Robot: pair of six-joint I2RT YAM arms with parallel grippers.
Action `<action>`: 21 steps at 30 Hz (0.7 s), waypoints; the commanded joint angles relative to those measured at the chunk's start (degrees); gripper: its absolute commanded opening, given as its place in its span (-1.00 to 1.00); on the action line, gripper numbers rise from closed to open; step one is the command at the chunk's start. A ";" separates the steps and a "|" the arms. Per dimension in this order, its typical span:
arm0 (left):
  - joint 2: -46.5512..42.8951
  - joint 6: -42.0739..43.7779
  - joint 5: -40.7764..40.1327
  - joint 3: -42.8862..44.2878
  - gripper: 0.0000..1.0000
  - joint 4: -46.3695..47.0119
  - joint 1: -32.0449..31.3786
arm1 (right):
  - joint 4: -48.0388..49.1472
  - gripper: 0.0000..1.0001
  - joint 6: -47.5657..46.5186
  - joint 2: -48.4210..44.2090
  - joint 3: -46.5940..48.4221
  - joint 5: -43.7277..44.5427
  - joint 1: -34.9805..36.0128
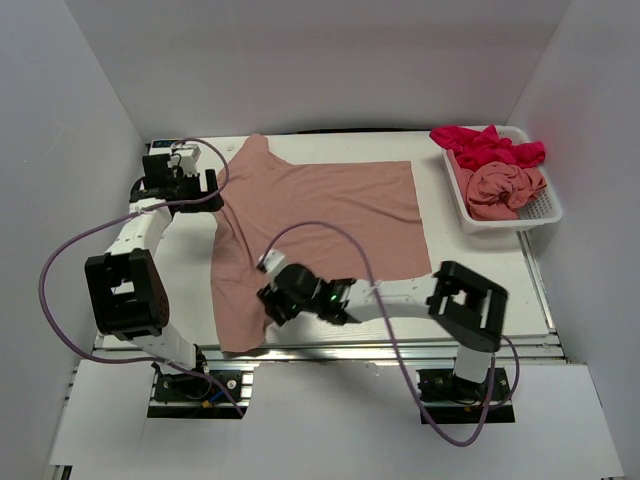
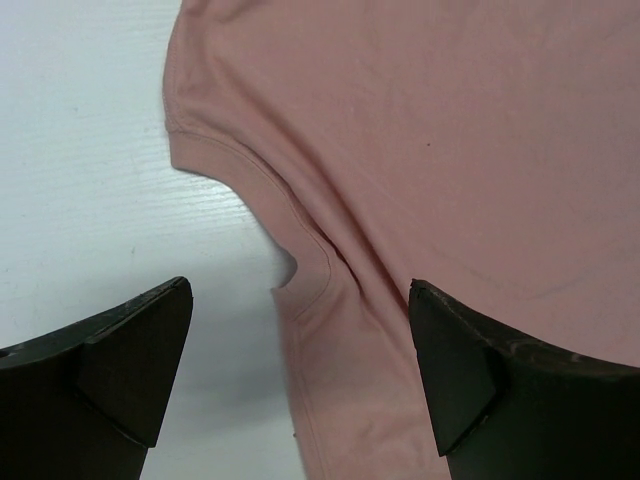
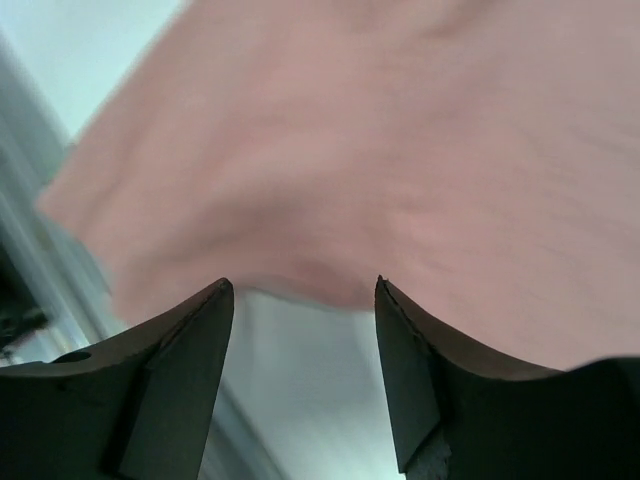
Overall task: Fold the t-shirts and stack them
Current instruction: Flatten out the tshirt
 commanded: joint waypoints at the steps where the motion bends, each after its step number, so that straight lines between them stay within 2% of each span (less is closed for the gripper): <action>1: -0.05 1.11 -1.51 2.27 0.96 1.54 0.19 | 2.33 0.27 2.93 -9.69 -4.64 3.50 -11.33; 4: 2.41 1.29 -1.43 4.02 0.96 2.42 0.19 | 1.97 0.24 4.00 -13.48 -8.51 3.58 -19.25; 6: 5.39 1.20 -0.38 5.95 0.96 3.03 0.19 | 1.01 0.24 1.54 -14.46 -8.95 6.91 -22.00; 10: 11.46 0.76 2.44 10.16 0.96 4.26 0.27 | -2.06 0.24 2.76 -13.24 -6.33 9.12 -27.79; 12: 15.14 0.32 3.49 12.10 0.96 5.14 0.27 | -2.68 0.24 4.52 -11.83 -5.18 6.41 -30.96; 16: 21.56 -0.47 4.99 17.64 0.96 6.29 0.27 | -3.38 0.23 6.80 -5.00 -0.27 2.80 -39.48; 21: 27.55 -1.52 5.25 25.55 0.96 5.23 0.27 | -5.23 0.22 7.16 3.98 12.99 -0.82 -47.74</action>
